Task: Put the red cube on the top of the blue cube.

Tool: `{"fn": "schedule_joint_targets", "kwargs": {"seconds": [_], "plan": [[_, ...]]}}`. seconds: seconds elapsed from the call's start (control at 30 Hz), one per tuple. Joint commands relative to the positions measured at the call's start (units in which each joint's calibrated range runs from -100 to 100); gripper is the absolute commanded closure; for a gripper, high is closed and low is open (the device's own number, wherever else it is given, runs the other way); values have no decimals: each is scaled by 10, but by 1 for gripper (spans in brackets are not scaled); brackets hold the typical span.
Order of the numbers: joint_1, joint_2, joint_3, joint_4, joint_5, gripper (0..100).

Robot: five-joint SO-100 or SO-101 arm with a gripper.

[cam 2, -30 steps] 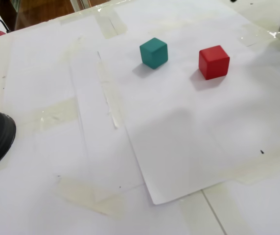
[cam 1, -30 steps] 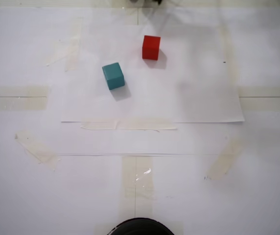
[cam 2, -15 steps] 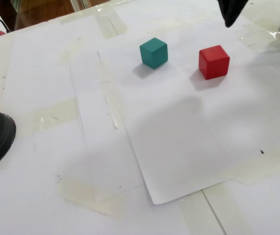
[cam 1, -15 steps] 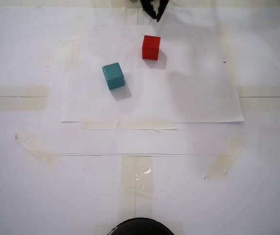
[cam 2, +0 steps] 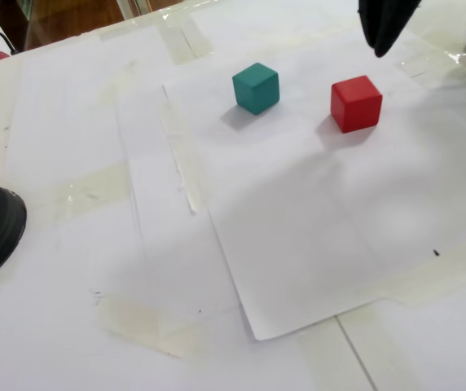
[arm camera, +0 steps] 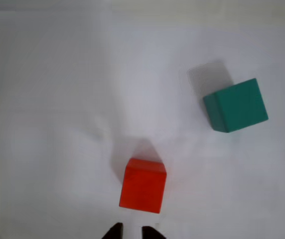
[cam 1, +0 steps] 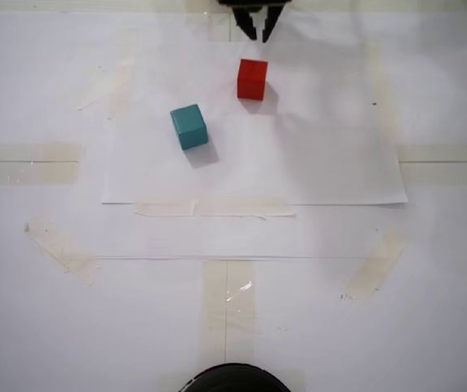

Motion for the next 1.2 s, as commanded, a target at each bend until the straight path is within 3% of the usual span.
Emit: {"fn": "schedule_joint_targets", "kwargs": {"seconds": [0.0,0.53,1.17], "plan": [[-14,-5,7,-24,-1,84],[-36,28,19,-46,-42,71],[-38,97,60,-150,-42,70]]}}
